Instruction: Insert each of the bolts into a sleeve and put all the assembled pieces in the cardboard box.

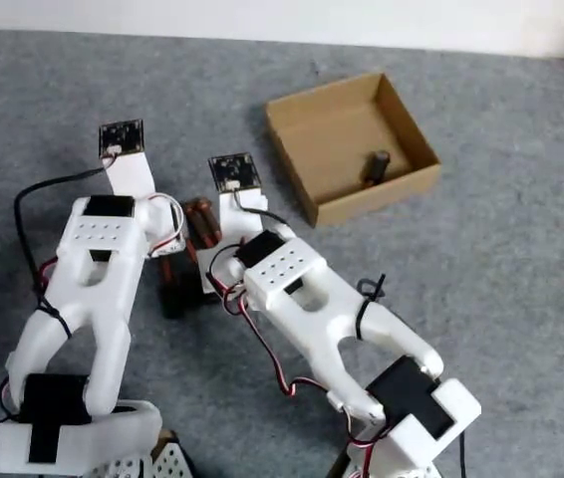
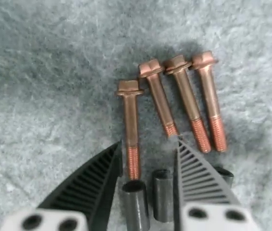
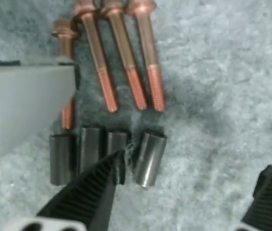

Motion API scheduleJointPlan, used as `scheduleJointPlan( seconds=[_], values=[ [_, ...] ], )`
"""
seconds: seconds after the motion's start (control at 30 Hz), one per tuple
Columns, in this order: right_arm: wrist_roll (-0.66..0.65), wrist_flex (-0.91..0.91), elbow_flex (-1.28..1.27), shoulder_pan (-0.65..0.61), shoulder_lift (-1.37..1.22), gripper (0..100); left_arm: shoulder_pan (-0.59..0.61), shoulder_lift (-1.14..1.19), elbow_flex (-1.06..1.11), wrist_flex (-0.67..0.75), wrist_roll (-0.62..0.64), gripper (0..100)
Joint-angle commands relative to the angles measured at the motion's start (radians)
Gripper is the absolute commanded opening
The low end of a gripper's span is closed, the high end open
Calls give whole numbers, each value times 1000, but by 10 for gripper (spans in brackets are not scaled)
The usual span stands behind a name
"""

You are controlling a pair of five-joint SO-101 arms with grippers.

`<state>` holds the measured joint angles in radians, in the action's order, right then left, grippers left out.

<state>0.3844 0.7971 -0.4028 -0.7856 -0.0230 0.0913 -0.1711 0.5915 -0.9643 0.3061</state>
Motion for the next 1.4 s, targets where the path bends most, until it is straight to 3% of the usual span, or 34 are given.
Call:
scheduleJointPlan(
  seconds=[0.0,0.33,0.53,0.87,0.97,1.13,1.23,1.3,1.37],
  values=[
    [2,-39,27,5,4,385,-15,-2,1,15,-8,174],
    [2,-39,28,5,-30,385,15,-2,82,48,-8,174],
    [2,-38,28,15,-30,385,77,-2,157,241,-49,174],
    [2,-38,28,16,-30,385,56,91,153,252,-49,174],
    [2,-38,28,16,-30,385,45,206,51,226,-48,174],
    [2,-38,28,16,-30,385,47,326,-117,28,-49,174],
    [2,-38,28,16,-30,385,47,352,-145,11,-49,173],
    [2,-38,28,16,-30,385,47,357,-148,11,-49,130],
    [2,-38,28,16,-30,385,45,357,-151,11,-51,14]
  ],
)
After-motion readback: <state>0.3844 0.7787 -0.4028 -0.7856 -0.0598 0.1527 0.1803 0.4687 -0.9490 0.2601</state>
